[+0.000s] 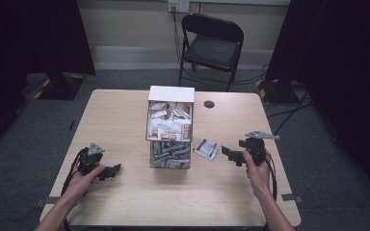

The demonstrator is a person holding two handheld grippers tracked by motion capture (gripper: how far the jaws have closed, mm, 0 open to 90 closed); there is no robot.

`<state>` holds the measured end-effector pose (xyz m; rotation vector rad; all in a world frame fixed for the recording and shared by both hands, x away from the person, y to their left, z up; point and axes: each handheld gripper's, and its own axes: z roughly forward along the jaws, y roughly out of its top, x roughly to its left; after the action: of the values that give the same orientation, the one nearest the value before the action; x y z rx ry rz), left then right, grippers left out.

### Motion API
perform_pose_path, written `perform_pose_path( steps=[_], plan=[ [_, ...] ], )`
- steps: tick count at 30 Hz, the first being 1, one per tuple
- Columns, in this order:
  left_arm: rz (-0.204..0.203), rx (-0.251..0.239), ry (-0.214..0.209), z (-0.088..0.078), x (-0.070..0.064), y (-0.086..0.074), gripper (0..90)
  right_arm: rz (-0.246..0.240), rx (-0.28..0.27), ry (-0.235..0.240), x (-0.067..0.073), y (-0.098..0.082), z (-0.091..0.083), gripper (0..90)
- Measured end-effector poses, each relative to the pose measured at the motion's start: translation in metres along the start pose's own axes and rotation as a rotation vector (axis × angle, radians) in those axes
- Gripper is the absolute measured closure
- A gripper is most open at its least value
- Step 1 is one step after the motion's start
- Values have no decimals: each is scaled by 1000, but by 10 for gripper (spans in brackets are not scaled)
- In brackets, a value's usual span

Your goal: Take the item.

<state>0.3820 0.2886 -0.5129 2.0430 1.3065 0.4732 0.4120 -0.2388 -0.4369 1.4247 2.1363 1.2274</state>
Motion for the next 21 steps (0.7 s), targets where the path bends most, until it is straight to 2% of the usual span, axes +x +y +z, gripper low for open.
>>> perform_pose_path(
  steps=[8, 10, 13, 17, 21],
  plan=[
    [-10, -3, 1, 0, 0, 0, 0, 0, -9, -12, -3, -10, -23, 143],
    [-6, 1, 0, 0, 0, 0, 0, 0, -7, -30, -5, -14, -29, 144],
    [-9, -3, 1, 0, 0, 0, 0, 19, -9, -29, -11, -20, -37, 143],
    [-10, -3, 3, 0, 0, 0, 0, 32, -5, -63, -20, -31, -48, 144],
    [-10, -3, 3, 0, 0, 0, 0, 44, 10, -75, -25, -37, -52, 146]
  ],
)
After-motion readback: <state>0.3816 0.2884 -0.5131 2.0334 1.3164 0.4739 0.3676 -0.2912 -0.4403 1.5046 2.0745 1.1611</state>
